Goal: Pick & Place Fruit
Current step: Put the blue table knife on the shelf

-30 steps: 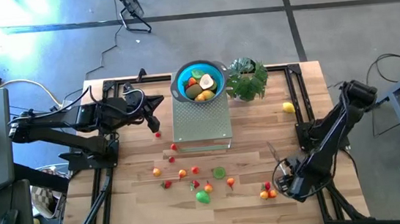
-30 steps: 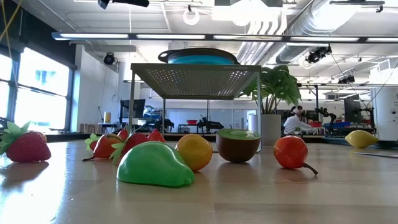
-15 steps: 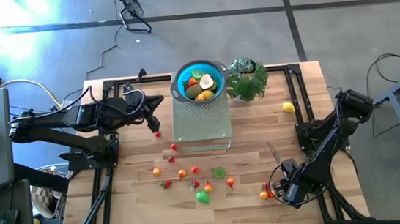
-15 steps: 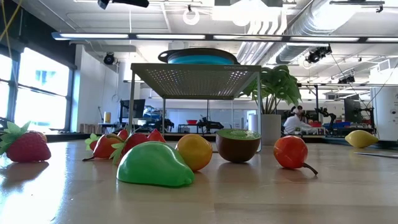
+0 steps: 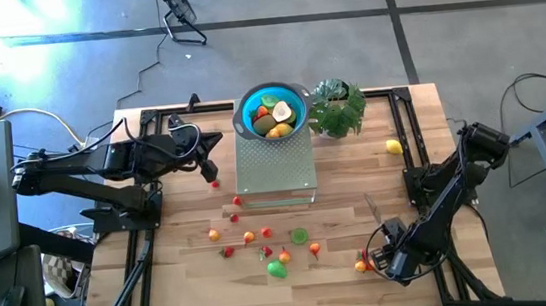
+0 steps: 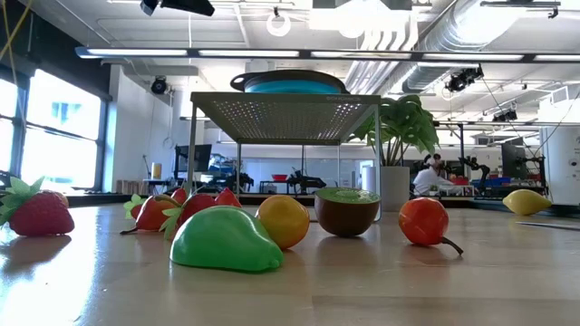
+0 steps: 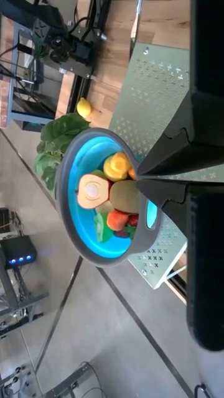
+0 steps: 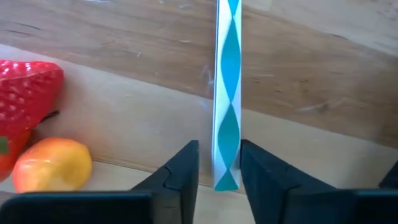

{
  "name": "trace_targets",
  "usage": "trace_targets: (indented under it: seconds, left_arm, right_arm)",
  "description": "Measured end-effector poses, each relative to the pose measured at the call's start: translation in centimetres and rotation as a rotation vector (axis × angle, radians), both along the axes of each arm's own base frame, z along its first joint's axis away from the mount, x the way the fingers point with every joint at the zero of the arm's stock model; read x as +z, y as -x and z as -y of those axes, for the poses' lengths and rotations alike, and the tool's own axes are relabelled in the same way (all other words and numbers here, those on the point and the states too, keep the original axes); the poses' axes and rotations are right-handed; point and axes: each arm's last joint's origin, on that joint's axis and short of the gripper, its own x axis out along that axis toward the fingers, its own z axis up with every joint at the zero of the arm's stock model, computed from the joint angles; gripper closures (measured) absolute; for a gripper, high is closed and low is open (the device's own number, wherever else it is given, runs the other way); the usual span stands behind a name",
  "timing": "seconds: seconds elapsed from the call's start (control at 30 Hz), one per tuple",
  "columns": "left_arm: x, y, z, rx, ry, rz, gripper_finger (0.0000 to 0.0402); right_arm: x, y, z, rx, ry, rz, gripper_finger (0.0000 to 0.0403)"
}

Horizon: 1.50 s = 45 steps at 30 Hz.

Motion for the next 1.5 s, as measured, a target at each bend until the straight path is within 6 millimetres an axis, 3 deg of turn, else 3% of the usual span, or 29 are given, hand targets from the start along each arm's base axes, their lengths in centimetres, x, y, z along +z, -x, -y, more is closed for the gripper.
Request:
trace_targets:
  seconds: [0.47,1.13,1.5]
  left_arm:
    - [0.0,0.0,0.0,0.000,0.000,0.001,0.0388]
    - [0.0,0.0,0.0,0.000,0.001,0.001,0.0388]
    - [0.0,0.0,0.0,0.000,0.000,0.001,0.0388]
  right_arm:
    - [0.0,0.0,0.0,0.000,0.002,-0.003,0.0361]
    - [0.1,0.1,0.1,0.025,0.010,0.009,0.0361]
    - [2.4,0.6,1.3,0.025,0.025,0.103,0.0361]
